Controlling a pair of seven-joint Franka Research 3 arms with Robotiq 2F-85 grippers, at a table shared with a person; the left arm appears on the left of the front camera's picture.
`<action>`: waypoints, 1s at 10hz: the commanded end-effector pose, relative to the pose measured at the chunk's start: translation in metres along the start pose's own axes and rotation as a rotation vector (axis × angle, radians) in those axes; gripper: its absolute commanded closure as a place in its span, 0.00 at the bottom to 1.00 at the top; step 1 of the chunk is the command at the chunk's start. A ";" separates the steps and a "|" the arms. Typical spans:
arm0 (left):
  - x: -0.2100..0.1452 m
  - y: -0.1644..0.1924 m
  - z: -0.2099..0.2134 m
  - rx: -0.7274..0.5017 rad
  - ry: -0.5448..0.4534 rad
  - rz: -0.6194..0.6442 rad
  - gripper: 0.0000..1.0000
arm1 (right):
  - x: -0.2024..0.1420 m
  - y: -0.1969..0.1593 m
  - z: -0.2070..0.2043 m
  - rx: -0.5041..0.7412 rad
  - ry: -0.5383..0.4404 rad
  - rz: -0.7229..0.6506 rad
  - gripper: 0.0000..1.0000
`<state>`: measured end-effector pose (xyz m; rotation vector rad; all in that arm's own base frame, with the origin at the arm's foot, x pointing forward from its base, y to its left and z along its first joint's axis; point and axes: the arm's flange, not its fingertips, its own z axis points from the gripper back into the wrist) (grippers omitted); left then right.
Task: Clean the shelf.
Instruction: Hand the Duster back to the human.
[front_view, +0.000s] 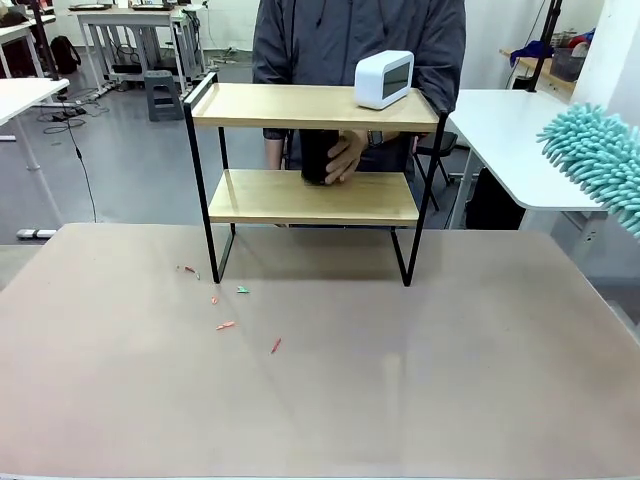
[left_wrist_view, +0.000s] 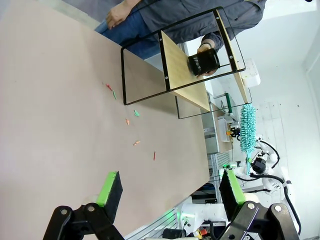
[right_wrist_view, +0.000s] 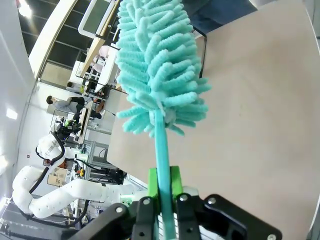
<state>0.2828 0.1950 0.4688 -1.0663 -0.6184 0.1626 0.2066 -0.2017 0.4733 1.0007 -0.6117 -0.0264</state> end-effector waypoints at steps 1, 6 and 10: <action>0.000 0.000 -0.002 -0.019 -0.013 -0.018 0.00 | -0.002 -0.003 0.001 0.012 0.003 0.021 0.88; 0.000 -0.046 -0.006 -0.173 0.046 -0.111 0.00 | 0.022 0.030 0.019 0.058 -0.042 0.142 0.88; -0.018 -0.206 -0.135 -0.316 0.356 -0.400 0.00 | 0.055 0.202 -0.029 0.150 0.321 0.687 0.88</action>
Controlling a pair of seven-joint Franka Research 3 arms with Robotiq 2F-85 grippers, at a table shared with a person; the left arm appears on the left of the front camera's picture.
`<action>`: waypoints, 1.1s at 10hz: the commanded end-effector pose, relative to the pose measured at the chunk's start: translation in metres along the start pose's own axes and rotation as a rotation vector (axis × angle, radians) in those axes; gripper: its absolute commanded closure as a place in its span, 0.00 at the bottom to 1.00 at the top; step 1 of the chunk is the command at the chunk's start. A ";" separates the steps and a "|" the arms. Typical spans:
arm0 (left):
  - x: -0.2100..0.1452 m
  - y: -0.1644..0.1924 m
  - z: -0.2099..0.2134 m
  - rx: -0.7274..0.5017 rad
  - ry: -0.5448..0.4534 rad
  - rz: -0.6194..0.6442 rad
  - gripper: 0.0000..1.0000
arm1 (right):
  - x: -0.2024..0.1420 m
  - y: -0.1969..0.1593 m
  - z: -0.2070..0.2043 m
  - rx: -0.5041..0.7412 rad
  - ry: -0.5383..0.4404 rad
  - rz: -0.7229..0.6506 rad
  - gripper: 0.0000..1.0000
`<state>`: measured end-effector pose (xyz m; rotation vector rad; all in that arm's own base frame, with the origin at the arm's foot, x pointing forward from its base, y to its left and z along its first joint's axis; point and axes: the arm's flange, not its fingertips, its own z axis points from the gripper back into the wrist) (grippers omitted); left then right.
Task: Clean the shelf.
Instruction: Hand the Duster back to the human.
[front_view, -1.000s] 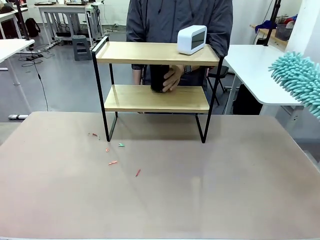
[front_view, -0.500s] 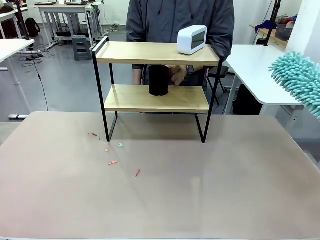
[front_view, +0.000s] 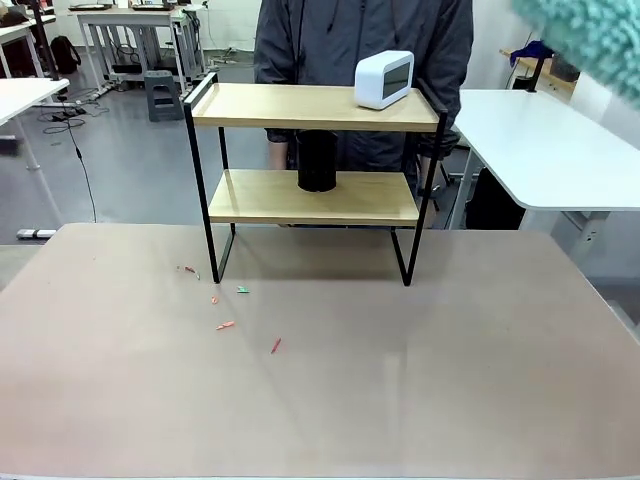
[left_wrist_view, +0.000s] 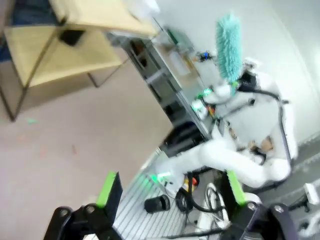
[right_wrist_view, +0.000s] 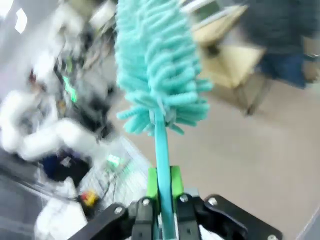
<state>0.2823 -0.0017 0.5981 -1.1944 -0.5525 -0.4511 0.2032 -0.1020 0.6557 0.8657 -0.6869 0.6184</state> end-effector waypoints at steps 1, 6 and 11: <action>0.021 0.009 -0.056 -0.066 0.062 -0.004 0.00 | 0.001 0.012 -0.052 0.094 0.216 0.157 0.88; 0.008 -0.003 -0.111 -0.088 0.164 0.002 0.00 | -0.004 0.035 -0.091 0.136 0.353 0.145 0.88; 0.049 0.006 -0.173 -0.091 0.430 -0.081 0.00 | 0.022 0.044 -0.158 0.191 0.670 0.253 0.88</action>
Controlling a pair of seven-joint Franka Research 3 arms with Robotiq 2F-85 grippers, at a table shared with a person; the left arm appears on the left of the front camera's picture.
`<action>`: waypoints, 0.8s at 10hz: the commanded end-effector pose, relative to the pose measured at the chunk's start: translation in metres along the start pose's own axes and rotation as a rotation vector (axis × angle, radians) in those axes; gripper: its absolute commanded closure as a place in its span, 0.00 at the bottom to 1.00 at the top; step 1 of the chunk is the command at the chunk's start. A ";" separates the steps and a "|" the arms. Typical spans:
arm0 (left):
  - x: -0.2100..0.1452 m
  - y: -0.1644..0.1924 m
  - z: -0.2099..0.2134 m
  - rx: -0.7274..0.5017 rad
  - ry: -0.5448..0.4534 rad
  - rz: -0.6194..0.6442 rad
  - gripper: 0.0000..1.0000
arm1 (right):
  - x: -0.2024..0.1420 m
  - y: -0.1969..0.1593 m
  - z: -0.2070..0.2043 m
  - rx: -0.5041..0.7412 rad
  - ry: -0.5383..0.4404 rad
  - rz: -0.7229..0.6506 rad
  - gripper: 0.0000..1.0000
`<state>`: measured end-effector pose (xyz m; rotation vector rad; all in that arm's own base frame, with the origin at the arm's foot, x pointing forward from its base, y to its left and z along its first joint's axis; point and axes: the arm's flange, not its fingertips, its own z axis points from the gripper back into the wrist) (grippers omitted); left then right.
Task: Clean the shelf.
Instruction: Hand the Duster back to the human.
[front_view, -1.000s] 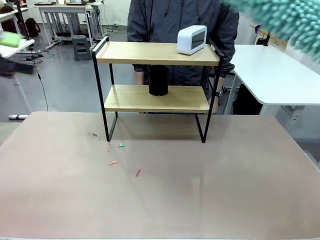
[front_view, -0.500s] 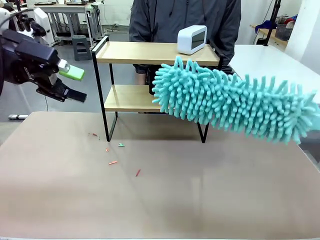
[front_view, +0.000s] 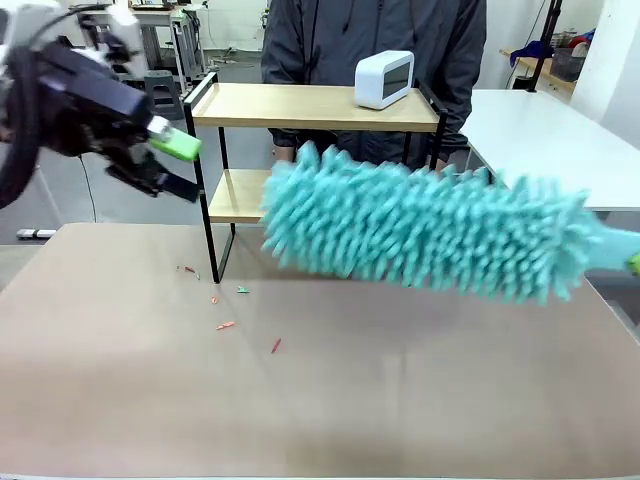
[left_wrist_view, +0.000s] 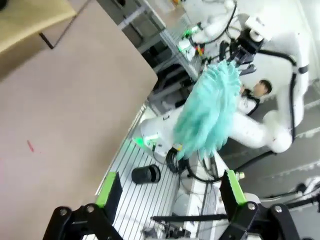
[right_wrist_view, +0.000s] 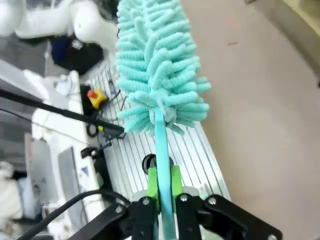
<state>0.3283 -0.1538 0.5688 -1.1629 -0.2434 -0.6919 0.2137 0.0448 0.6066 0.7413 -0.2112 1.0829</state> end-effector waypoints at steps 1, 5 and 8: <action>0.043 0.005 -0.017 -0.015 0.133 -0.088 0.00 | 0.037 -0.007 -0.006 0.029 0.186 0.036 0.88; 0.068 0.009 -0.099 -0.103 0.448 -0.198 0.00 | 0.080 -0.023 -0.029 0.097 0.254 0.103 0.88; 0.055 0.004 -0.138 -0.192 0.565 -0.297 0.00 | 0.091 -0.042 -0.034 0.144 0.212 0.088 0.88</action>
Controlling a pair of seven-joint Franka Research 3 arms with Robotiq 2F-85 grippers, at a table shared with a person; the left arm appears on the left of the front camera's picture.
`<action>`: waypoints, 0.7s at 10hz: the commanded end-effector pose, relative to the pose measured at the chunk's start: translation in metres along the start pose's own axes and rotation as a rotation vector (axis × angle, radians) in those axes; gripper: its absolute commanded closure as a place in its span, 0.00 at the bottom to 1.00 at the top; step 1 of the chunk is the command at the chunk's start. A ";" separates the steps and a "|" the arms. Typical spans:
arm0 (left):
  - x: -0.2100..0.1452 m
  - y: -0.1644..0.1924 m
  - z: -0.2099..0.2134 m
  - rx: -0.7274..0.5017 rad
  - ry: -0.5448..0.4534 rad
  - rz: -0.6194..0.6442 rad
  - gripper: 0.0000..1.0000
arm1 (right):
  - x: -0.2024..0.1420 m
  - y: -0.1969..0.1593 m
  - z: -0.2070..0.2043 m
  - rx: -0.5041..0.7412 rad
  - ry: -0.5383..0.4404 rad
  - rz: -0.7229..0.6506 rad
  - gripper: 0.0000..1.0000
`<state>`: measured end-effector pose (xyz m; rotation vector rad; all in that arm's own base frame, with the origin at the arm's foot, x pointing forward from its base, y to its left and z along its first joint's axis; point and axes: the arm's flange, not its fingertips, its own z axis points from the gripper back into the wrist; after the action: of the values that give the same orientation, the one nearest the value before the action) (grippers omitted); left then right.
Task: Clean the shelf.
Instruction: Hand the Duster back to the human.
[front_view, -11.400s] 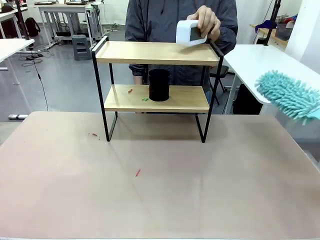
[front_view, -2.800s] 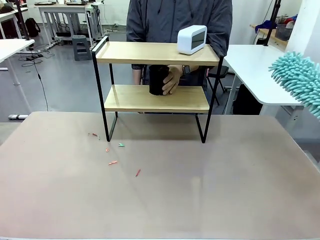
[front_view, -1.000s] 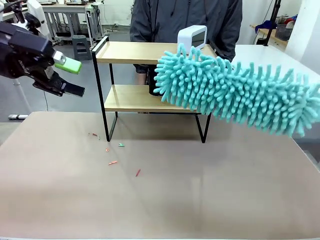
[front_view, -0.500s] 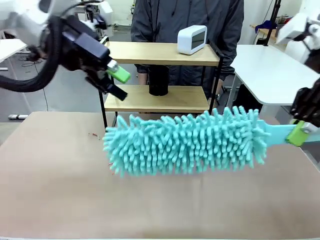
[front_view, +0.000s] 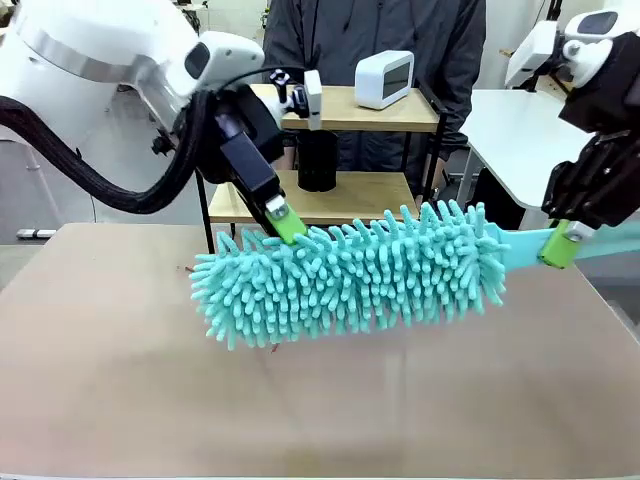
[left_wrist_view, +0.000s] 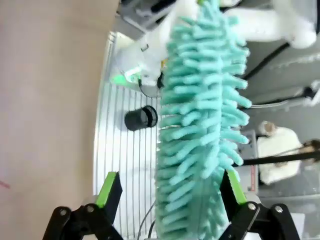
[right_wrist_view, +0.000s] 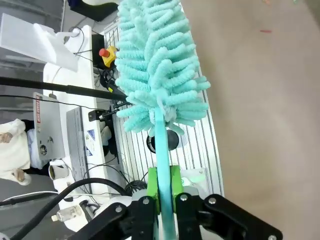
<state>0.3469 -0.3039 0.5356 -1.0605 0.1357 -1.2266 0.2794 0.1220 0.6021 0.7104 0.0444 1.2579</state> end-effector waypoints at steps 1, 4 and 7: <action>-0.001 -0.002 0.000 -0.056 0.040 -0.083 0.00 | 0.004 -0.008 0.007 0.025 -0.052 0.013 0.88; -0.003 -0.005 -0.016 -0.087 0.089 -0.113 0.00 | -0.002 -0.015 0.005 0.044 -0.101 -0.006 0.88; 0.002 0.002 -0.017 -0.025 0.048 -0.101 0.57 | -0.005 -0.015 0.004 0.045 -0.106 -0.013 0.88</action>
<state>0.3369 -0.3140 0.5258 -1.1023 0.1747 -1.3354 0.2939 0.1137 0.5969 0.7879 0.0253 1.2172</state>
